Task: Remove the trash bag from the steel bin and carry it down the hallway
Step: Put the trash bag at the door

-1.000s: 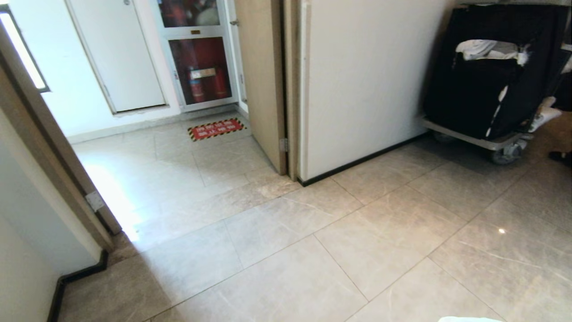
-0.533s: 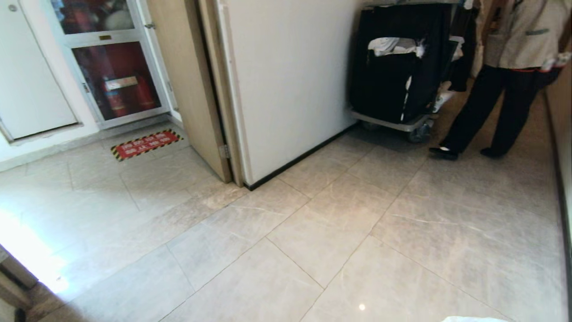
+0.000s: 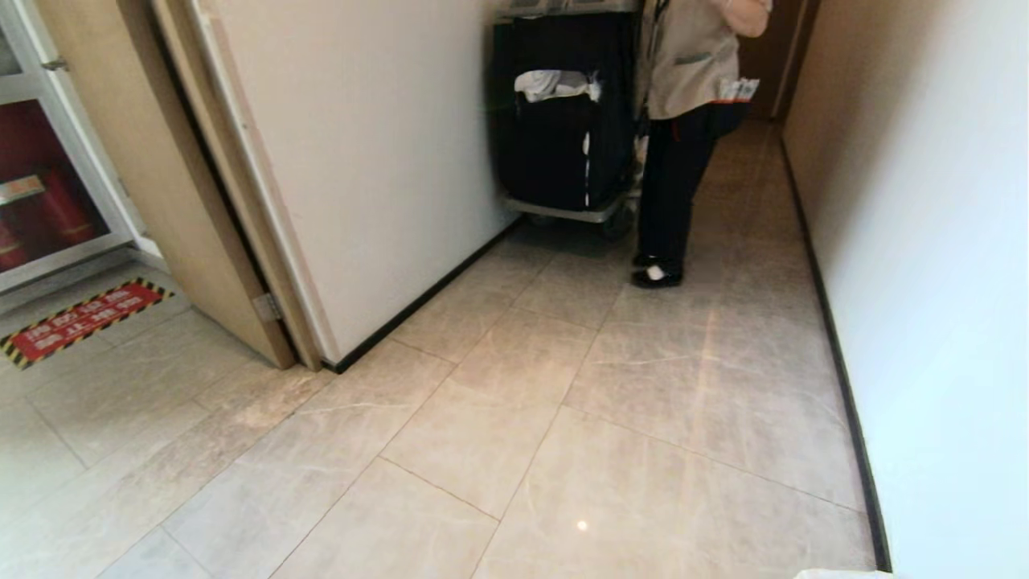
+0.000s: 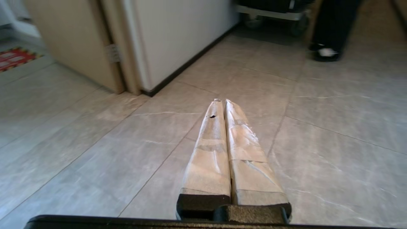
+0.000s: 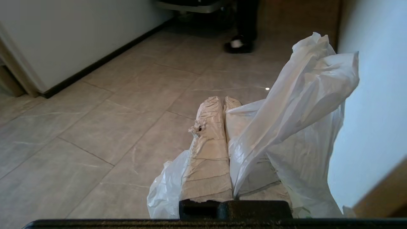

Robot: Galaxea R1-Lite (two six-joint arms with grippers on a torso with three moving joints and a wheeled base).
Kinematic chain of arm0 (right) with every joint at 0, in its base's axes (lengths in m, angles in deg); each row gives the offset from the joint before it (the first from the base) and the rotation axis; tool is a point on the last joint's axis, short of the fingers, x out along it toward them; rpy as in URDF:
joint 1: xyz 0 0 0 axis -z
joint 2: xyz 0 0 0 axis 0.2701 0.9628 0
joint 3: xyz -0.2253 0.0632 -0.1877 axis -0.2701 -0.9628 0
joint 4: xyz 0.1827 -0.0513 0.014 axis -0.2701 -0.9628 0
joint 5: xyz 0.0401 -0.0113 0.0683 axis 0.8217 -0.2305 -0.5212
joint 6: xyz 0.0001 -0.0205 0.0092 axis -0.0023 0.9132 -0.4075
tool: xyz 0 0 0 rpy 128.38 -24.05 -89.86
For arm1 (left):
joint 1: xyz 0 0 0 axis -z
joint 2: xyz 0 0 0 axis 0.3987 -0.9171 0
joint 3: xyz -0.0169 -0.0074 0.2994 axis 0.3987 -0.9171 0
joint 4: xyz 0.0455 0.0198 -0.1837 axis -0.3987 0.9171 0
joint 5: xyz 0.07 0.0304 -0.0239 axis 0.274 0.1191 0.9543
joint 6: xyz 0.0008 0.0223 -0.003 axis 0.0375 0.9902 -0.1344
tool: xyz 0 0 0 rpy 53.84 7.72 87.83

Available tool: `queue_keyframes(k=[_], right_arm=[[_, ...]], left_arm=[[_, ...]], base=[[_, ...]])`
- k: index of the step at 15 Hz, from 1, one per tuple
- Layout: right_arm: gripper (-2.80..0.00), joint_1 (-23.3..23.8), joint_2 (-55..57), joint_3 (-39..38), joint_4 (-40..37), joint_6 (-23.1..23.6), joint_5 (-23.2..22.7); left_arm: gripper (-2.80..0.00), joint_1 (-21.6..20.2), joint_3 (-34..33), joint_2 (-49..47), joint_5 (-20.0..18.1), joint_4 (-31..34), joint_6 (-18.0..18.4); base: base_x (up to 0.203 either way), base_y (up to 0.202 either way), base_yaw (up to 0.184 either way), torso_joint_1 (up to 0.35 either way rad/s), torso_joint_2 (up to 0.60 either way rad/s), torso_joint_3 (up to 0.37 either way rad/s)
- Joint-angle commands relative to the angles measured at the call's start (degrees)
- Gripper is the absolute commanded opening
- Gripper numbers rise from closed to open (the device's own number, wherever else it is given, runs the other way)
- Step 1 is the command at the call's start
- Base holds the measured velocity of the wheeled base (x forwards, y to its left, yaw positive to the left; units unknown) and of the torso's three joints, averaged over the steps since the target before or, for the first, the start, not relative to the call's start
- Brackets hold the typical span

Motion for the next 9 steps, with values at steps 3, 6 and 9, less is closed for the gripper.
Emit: queue_keyframes(k=[3, 6, 9], right_arm=[[-2.8, 0.0, 0.1, 0.0, 0.0, 0.0, 0.0], [-2.8, 0.0, 0.1, 0.0, 0.0, 0.0, 0.0], [-2.8, 0.0, 0.1, 0.0, 0.0, 0.0, 0.0]], left_arm=[[-2.8, 0.0, 0.0, 0.0, 0.0, 0.0, 0.0], [-2.8, 0.0, 0.0, 0.0, 0.0, 0.0, 0.0], [-2.8, 0.0, 0.0, 0.0, 0.0, 0.0, 0.0]], base=[[0.004, 0.005, -0.069, 0.002, 0.0, 0.0], [0.0, 0.0, 0.0, 0.0, 0.0, 0.0], [0.0, 0.0, 0.0, 0.002, 0.0, -0.113]])
